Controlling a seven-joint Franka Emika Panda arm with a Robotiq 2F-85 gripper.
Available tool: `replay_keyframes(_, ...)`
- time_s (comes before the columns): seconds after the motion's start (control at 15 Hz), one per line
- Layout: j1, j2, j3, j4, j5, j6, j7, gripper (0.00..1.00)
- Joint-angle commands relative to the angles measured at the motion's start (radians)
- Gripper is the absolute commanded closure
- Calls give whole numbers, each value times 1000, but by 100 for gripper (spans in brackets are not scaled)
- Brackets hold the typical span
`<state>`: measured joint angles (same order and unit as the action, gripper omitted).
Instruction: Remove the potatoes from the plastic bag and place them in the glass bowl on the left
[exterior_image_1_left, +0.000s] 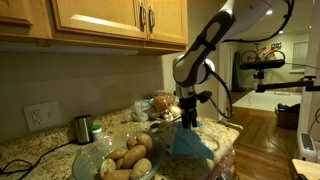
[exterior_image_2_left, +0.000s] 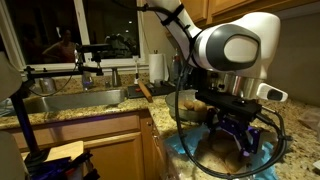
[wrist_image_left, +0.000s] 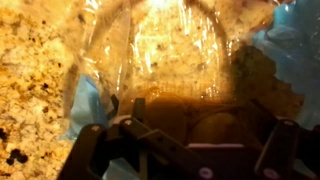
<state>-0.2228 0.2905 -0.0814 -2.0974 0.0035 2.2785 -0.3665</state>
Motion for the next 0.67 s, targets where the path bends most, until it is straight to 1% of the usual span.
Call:
replay_keyframes(0.0,25,4,-12,-33,-17,102,69,0)
replay_keyframes(0.6,65,23,-5,-29,-23,198,139,0)
